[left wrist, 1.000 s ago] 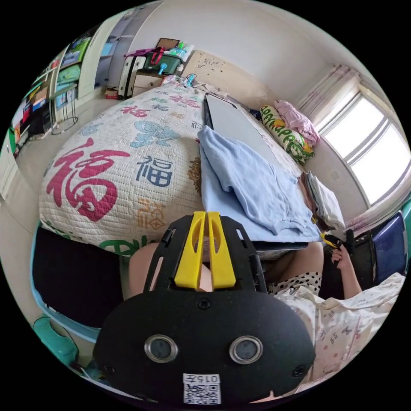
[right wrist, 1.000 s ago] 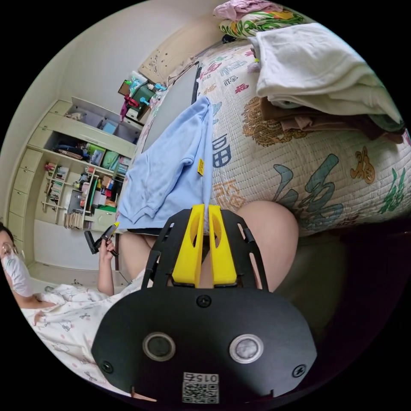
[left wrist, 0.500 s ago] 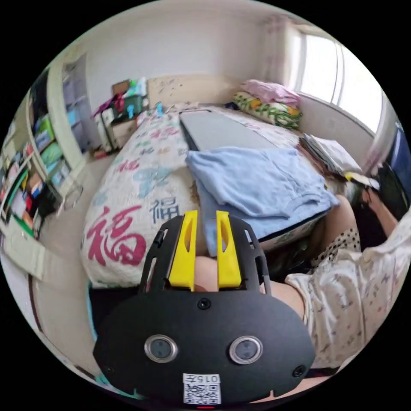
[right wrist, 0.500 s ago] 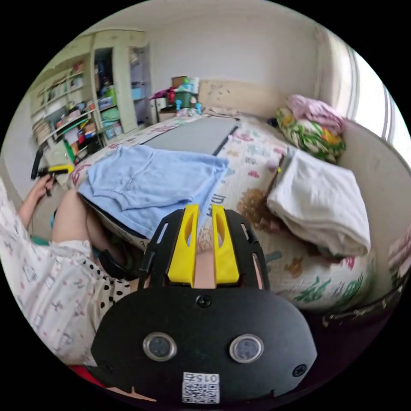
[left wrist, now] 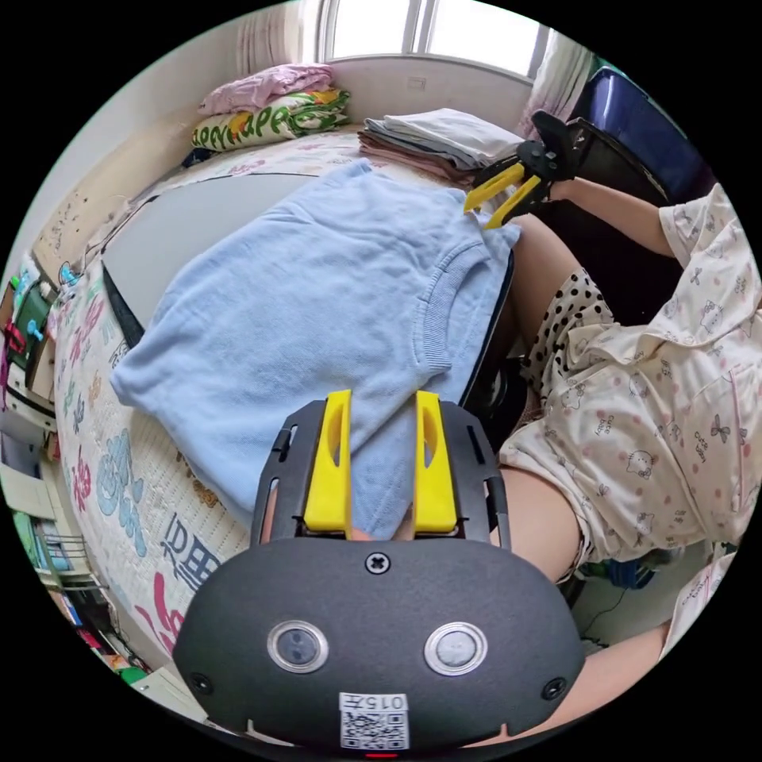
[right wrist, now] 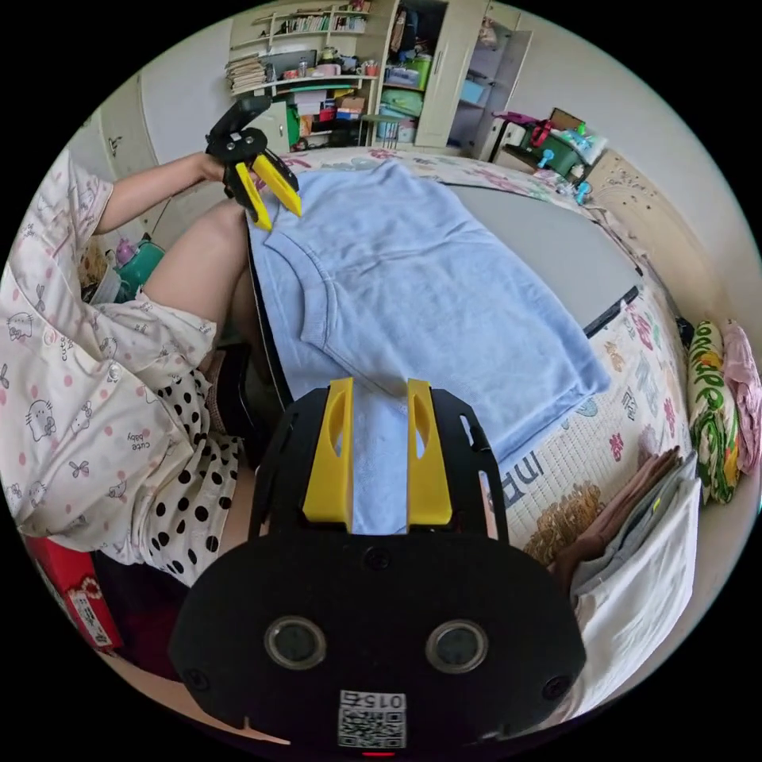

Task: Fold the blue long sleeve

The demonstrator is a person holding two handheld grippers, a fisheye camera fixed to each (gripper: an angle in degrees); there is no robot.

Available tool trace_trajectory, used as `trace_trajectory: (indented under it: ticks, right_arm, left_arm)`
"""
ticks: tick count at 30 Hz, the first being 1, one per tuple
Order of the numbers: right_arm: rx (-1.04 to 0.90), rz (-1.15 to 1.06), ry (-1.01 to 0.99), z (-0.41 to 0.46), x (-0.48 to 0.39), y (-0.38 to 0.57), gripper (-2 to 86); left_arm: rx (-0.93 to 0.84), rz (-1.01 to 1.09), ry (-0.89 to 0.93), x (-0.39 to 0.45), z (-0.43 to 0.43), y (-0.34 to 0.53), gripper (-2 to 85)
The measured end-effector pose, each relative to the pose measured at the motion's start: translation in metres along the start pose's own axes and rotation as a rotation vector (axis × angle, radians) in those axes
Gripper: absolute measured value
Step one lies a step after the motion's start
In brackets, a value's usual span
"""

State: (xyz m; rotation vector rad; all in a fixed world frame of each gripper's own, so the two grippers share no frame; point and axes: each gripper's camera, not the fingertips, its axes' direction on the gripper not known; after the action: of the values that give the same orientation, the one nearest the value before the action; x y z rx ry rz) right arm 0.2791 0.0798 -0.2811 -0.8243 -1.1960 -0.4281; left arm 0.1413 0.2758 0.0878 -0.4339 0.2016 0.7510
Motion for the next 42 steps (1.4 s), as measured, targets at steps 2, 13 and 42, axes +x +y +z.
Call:
trace_trajectory:
  ticks: [2,13,42]
  right_arm:
    - [-0.051,-0.041,-0.041,0.01,0.005,-0.006,10.8]
    - [-0.112,-0.032,-0.232,-0.003,0.066,-0.03,4.7]
    - [-0.035,0.052,-0.226,-0.061,0.171,-0.061,0.4]
  left_arm:
    - [-0.018,0.011,0.056,-0.014,0.013,-0.017,10.9]
    - [-0.086,0.104,0.165,-0.067,0.052,-0.079,0.8]
    - [0.066,-0.031,0.221,-0.17,0.04,-0.014,0.0]
